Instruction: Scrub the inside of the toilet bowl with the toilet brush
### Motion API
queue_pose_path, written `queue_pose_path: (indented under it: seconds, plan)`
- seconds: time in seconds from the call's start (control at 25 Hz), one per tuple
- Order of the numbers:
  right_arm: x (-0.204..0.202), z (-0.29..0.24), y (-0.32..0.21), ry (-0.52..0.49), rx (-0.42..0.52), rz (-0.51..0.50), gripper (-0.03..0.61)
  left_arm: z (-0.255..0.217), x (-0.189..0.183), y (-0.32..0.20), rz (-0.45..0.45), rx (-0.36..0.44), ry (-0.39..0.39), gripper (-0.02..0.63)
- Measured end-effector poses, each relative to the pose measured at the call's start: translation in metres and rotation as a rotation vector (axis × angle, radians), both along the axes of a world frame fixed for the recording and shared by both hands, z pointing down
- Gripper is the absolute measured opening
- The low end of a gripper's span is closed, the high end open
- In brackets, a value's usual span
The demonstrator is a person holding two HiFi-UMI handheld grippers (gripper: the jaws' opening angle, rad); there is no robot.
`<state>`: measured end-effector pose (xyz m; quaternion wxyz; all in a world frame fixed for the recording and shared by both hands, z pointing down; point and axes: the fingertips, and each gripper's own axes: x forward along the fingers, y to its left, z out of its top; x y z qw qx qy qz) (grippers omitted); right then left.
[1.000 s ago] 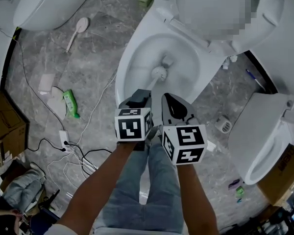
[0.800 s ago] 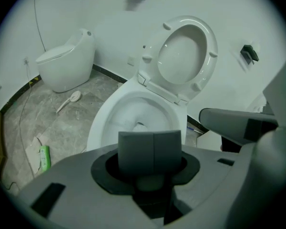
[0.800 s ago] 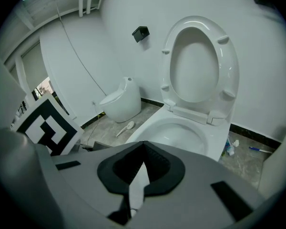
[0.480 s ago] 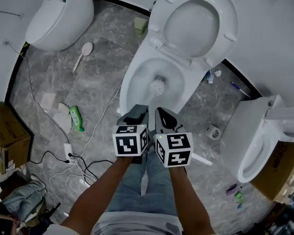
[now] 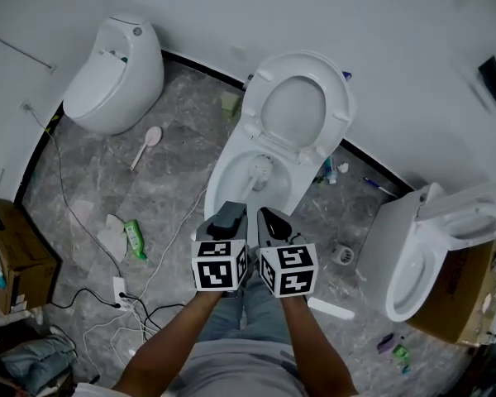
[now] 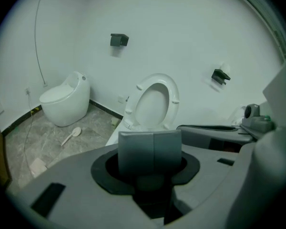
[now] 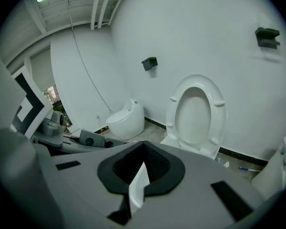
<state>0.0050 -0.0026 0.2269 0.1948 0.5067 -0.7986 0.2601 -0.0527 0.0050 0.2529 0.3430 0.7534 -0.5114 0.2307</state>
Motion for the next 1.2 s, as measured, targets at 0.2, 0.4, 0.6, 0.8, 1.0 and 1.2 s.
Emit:
queue_pose_path:
  seconds: [0.2,0.4,0.6,0.8,1.0,1.2]
  plan:
    - [-0.002,-0.053,0.009,0.008,0.057,-0.032,-0.002,-0.058,0.004,0.012,0.044,0.084,-0.02,0.156]
    - [-0.004,-0.099,0.016,0.015,0.11,-0.048,-0.002,-0.103,0.002,0.015,0.046,0.162,-0.039,0.156]
    - [0.003,-0.131,0.015,0.039,0.169,-0.043,-0.002,-0.13,0.003,0.013,0.059,0.207,-0.035,0.156]
    - [0.001,-0.145,0.017,0.049,0.186,-0.047,-0.002,-0.149,0.005,0.011,0.072,0.244,-0.028,0.156]
    - [-0.007,-0.151,0.017,0.049,0.209,-0.048,-0.002,-0.155,0.002,0.01,0.084,0.258,-0.02,0.156]
    - [-0.01,-0.154,0.013,0.058,0.22,-0.047,-0.002,-0.158,-0.001,0.006,0.089,0.264,-0.013,0.156]
